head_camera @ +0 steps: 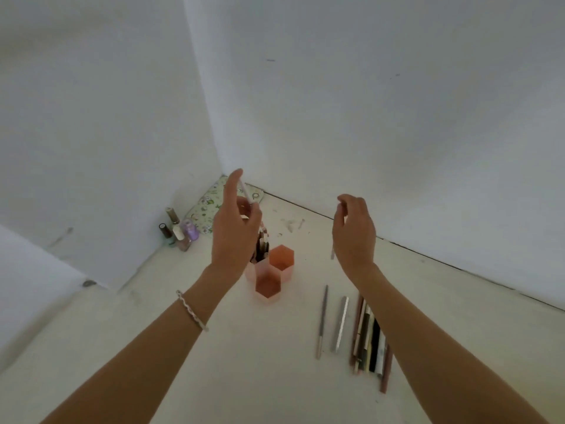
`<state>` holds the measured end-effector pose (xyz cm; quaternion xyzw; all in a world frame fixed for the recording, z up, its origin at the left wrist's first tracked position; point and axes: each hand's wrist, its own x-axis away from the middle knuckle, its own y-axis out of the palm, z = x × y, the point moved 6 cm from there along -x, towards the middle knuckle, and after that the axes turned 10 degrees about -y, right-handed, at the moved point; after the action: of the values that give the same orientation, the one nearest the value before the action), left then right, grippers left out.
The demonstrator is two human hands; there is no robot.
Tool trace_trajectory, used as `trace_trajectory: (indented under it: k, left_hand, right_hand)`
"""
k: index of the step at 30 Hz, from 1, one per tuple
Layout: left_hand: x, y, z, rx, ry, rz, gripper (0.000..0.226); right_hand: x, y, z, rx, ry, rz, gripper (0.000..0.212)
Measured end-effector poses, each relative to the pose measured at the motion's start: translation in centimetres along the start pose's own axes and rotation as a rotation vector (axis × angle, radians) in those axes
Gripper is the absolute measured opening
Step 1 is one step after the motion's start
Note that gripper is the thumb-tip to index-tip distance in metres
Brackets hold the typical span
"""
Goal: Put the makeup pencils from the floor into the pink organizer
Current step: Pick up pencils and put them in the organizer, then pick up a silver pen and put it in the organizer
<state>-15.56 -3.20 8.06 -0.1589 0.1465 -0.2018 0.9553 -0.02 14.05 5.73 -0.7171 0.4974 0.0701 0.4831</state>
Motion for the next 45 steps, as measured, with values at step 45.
trace_trajectory:
  k: [45]
  left_hand:
    - [14.7, 13.6, -8.2, -1.227, 0.126, -0.623, 0.058]
  right_hand:
    - [7.1, -3.2, 3.9, -0.086, 0.233, -0.221, 0.030]
